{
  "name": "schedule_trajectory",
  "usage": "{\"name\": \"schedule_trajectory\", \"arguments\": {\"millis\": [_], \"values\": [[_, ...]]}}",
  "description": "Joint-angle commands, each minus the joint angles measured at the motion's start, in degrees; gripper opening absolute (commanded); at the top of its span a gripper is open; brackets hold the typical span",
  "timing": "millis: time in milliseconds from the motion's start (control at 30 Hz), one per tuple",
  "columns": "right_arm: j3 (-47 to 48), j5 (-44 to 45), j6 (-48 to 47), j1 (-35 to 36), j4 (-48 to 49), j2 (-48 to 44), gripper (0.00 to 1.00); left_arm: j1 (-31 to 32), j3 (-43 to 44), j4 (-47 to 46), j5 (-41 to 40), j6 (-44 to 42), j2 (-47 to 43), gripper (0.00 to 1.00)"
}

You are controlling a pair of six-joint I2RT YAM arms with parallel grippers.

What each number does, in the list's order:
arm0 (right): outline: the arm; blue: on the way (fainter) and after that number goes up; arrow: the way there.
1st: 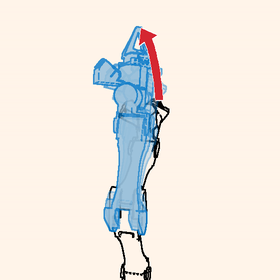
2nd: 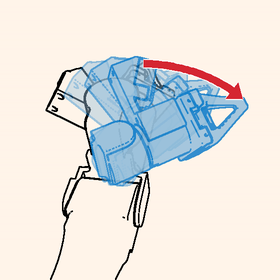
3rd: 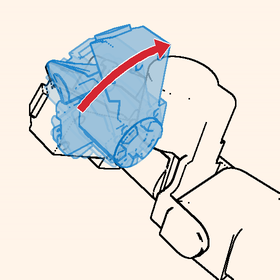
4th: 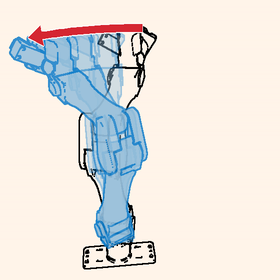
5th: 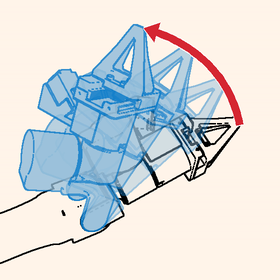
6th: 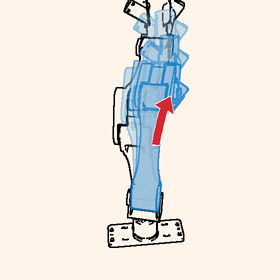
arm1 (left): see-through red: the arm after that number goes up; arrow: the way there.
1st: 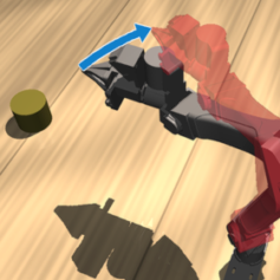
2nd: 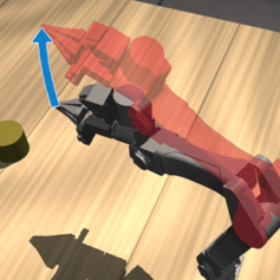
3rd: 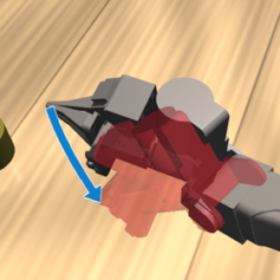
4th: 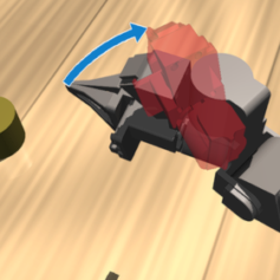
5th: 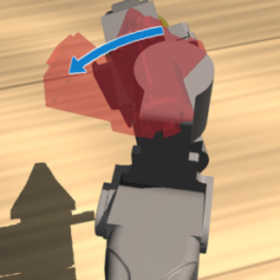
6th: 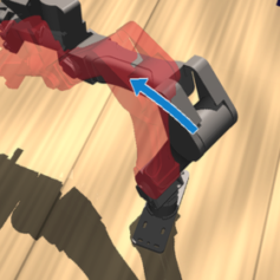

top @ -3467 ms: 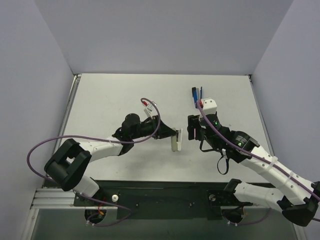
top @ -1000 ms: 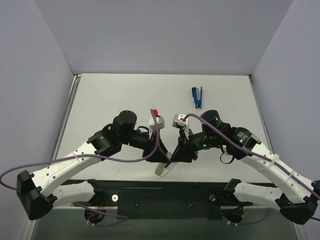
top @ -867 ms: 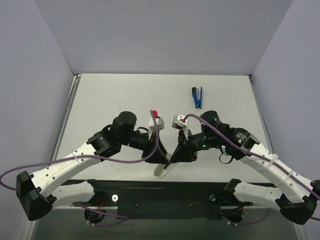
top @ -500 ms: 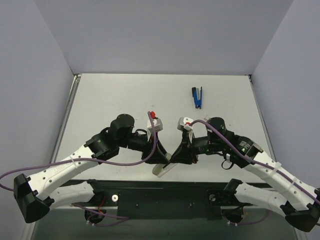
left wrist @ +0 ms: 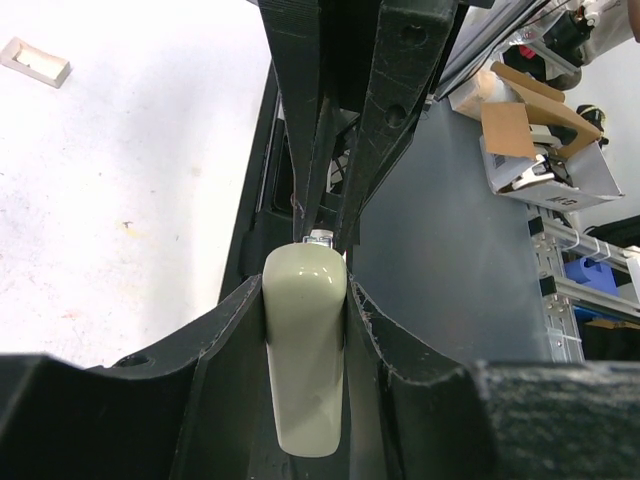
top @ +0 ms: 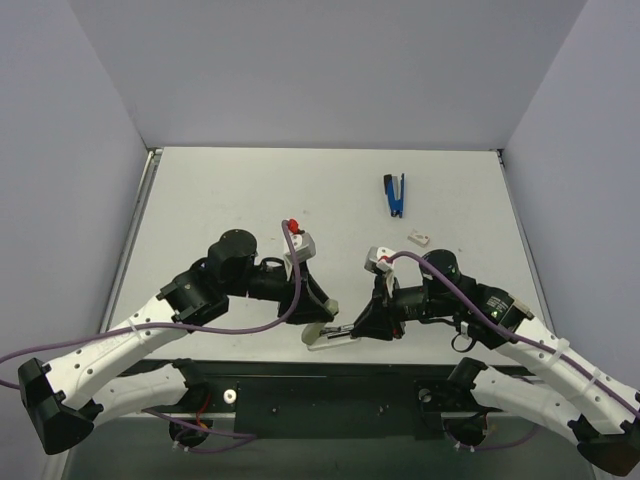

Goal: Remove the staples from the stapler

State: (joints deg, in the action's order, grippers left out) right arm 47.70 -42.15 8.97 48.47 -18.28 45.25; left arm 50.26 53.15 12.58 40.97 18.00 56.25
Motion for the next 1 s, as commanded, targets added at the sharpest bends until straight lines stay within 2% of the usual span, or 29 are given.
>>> {"name": "schedule_trajectory", "arguments": {"millis": [0, 33, 67, 167, 233, 400, 467, 567, 633, 667, 700, 733, 800, 967], "values": [[1.5, 0.8, 2.5, 0.6, 0.2, 0.4, 0.01, -0.3, 0.4, -7.8, -2.6, 0.9, -0.6, 0.00], [2.4, 1.9, 2.7, 0.5, 0.2, 0.0, 0.09, -0.3, 0.4, -7.8, -3.3, 0.9, -0.6, 0.00], [2.7, 2.5, 2.8, 0.6, 0.1, -0.1, 0.11, -0.3, 0.3, -7.2, -3.9, 0.7, -0.4, 0.00], [5.1, 7.5, 3.1, 0.6, -1.0, -0.3, 0.34, -0.3, 1.1, -5.0, -6.9, -0.3, 0.0, 0.00], [6.8, 11.8, 3.1, 0.5, -2.4, -0.4, 0.42, -0.3, 1.4, -4.5, -8.0, -0.5, 0.3, 0.00], [10.6, 18.3, 2.5, 0.3, -4.2, -1.0, 0.51, -0.3, 1.5, -3.7, -11.2, -0.5, 0.7, 0.00], [12.3, 20.7, 2.5, 0.3, -4.4, -0.4, 0.51, -0.3, 1.2, -4.1, -12.8, 0.0, 1.1, 0.00], [13.6, 24.1, 2.4, 0.2, -4.3, 2.9, 0.44, -0.3, 0.9, -5.4, -15.5, 0.8, 2.2, 0.00], [14.0, 26.1, 2.5, 0.3, -3.8, 5.5, 0.30, -0.3, 0.7, -6.3, -17.1, 1.7, 2.4, 0.00], [13.7, 27.5, 2.7, 0.3, -2.6, 6.9, 0.18, -0.3, 0.6, -6.7, -18.7, 2.4, 2.5, 0.00], [12.9, 27.8, 2.7, 0.2, -1.9, 7.3, 0.15, -0.3, 0.6, -7.4, -19.6, 2.7, 2.6, 0.00], [12.2, 29.0, 3.2, 0.2, -0.1, 8.2, 0.06, -0.3, 0.6, -7.6, -20.9, 3.3, 2.7, 0.00], [10.1, 30.0, 3.4, 0.3, 3.3, 9.0, 0.00, -0.3, 0.8, -7.6, -22.3, 3.8, 3.2, 0.00], [3.2, 33.2, 5.1, 0.3, 13.2, 10.2, 0.00, -0.3, 0.6, -9.1, -25.6, 5.8, 4.4, 0.00]]}}
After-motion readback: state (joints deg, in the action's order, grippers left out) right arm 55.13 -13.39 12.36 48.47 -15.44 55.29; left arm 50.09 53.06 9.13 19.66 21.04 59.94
